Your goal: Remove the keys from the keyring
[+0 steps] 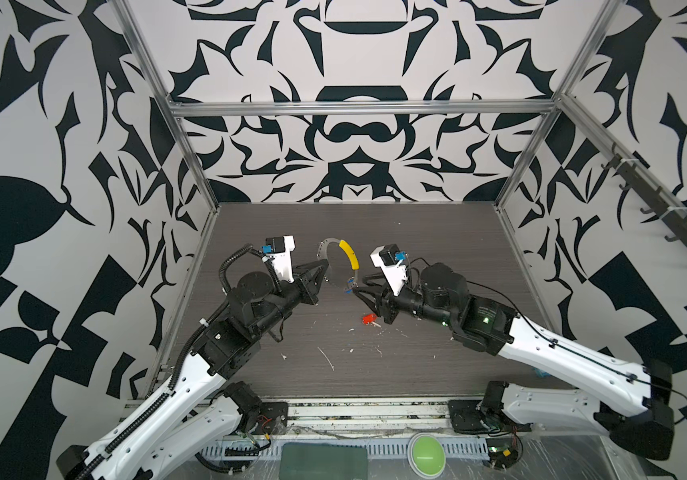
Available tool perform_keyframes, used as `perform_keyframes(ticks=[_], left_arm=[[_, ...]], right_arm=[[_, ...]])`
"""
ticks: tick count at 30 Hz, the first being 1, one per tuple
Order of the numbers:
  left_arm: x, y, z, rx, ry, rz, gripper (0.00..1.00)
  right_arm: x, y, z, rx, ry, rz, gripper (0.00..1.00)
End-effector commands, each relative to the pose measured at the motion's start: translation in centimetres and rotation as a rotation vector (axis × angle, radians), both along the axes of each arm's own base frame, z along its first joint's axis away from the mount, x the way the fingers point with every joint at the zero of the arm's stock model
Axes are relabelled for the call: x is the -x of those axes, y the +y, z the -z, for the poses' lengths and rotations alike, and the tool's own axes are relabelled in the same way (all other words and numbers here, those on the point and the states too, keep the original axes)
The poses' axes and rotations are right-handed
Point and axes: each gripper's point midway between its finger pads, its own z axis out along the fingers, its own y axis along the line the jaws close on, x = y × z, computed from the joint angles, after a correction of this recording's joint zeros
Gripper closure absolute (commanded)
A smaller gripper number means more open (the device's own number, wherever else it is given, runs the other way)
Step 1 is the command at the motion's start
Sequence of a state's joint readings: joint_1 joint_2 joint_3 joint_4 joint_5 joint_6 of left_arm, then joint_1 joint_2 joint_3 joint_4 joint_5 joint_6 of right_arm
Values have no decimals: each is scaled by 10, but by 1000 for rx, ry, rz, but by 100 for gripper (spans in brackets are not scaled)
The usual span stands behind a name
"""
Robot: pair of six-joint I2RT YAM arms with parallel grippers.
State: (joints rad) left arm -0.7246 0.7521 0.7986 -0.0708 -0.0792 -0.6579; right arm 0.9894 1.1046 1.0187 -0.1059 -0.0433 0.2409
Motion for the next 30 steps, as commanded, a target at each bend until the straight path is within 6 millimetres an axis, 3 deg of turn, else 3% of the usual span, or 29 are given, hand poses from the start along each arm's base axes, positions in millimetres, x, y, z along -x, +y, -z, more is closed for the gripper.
perform_keyframes(ticks=[1,4,10,14,18,23,30], left_arm=[[1,6,-26,58,-58,-20,100],[2,8,-27,60,-60,-25,100],[12,7,-33,50,-107,20,100],[20,-1,-34,5,-125,87,100],[20,-3,-28,-85,-118,106,100],[14,-9,-12,-255,-63,134,100],[-3,-6,18,-526,-125,-46,100]], right_arm=[[-11,-2,-5,-21,-25,67,58],[-11,2,-5,-39,-19,58,59],[-12,-10,1,-19,-39,96,59],[-9,-13,-5,-27,-64,85,59],[1,-6,-23,-64,-94,11,58],[-15,-11,-28,-42,-81,109,57],[-43,-36,-42,-214,71,294,44]])
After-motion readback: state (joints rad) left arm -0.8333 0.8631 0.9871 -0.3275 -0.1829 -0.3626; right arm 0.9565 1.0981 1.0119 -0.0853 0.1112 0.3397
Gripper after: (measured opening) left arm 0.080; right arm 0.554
